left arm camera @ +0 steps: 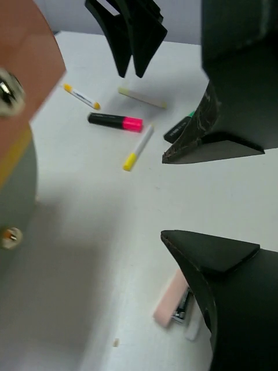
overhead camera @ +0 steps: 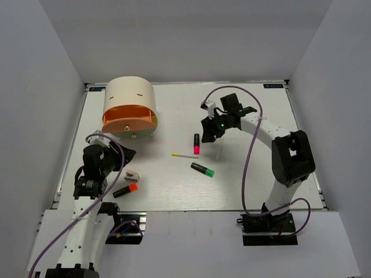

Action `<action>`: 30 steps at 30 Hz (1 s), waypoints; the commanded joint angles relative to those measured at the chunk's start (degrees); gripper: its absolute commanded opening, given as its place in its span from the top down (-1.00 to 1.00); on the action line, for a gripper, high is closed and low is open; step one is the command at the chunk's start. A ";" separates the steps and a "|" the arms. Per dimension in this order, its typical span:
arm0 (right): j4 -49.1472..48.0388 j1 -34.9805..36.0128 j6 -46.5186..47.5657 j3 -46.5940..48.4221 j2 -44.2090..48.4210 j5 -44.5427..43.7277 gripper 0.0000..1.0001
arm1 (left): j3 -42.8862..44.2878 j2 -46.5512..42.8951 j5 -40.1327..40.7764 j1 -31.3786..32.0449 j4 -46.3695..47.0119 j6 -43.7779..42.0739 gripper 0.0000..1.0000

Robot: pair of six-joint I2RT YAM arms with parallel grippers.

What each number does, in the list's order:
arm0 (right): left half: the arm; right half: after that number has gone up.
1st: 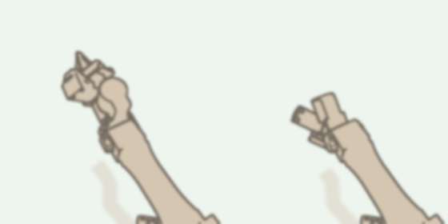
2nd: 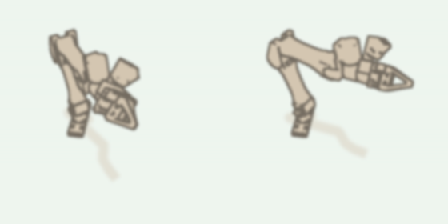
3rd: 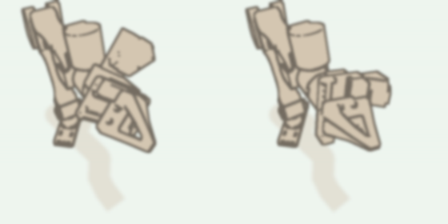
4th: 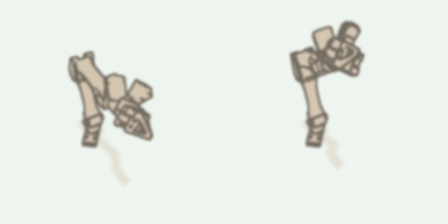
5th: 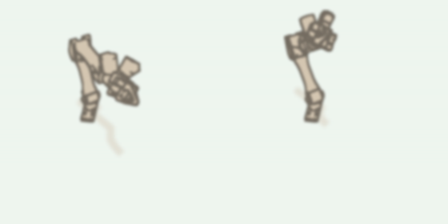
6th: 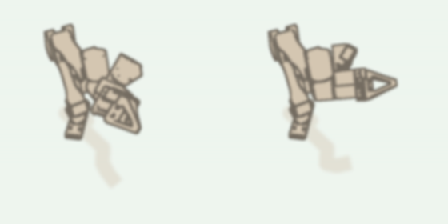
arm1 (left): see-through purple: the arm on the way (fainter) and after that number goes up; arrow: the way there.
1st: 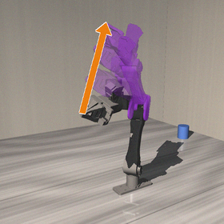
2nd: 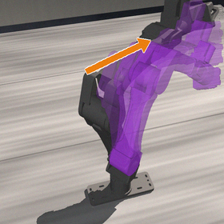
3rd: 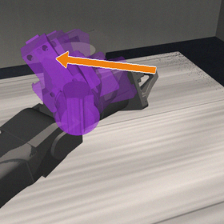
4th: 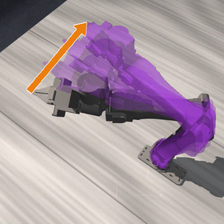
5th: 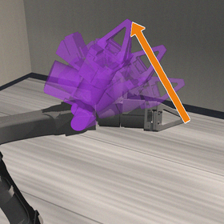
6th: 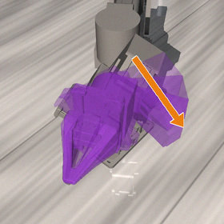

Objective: Sort the stationery into containers
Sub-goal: Grab a piece of stationery with the right arm

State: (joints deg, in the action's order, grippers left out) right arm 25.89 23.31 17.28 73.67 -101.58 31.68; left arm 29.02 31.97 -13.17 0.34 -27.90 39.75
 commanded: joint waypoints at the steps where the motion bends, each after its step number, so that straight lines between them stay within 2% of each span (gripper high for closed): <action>1: -3.47 4.35 -12.60 2.09 -2.21 -6.62 -0.21 | 1.48 0.38 -1.51 0.63 -6.37 1.99 -0.19; 2: -5.13 4.98 -14.36 2.18 -2.74 -9.59 -0.27 | 1.48 0.38 -1.51 0.63 -6.90 2.70 -0.22; 4: -6.02 7.34 -20.16 2.88 -3.97 -13.72 -0.28 | 2.09 -0.23 1.02 0.63 -9.09 4.45 -0.33; 8: -3.92 10.26 -25.79 5.52 -8.09 -22.71 -0.35 | 3.15 -0.76 6.04 0.63 -15.33 12.87 -0.43; 12: -4.17 12.37 -28.78 6.66 -10.21 -26.75 -0.38 | 3.15 -1.81 7.63 0.63 -17.97 19.13 -0.51; 17: -4.45 13.43 -30.20 7.63 -12.85 -37.03 -0.36 | 3.76 -1.21 9.91 0.63 -21.57 25.28 -0.61; 21: -3.83 13.51 -30.55 7.89 -14.34 -37.84 -0.30 | 3.77 1.16 11.15 0.63 -25.35 30.80 -0.61; 27: -4.35 13.17 -29.85 7.72 -15.75 -32.92 0.07 | 1.31 1.44 11.76 0.11 -28.78 37.85 -0.61; 28: -4.53 13.25 -29.41 7.63 -15.49 -32.22 0.20 | 0.70 0.65 12.28 0.10 -28.79 39.17 -0.61; 30: -5.06 13.16 -27.48 7.37 -14.44 -29.51 0.33 | 0.69 0.64 12.29 0.10 -28.79 39.79 -0.61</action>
State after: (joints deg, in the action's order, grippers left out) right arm 21.91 36.34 -11.31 80.40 -115.61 -1.93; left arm 30.15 33.45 -2.24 0.82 -55.20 75.37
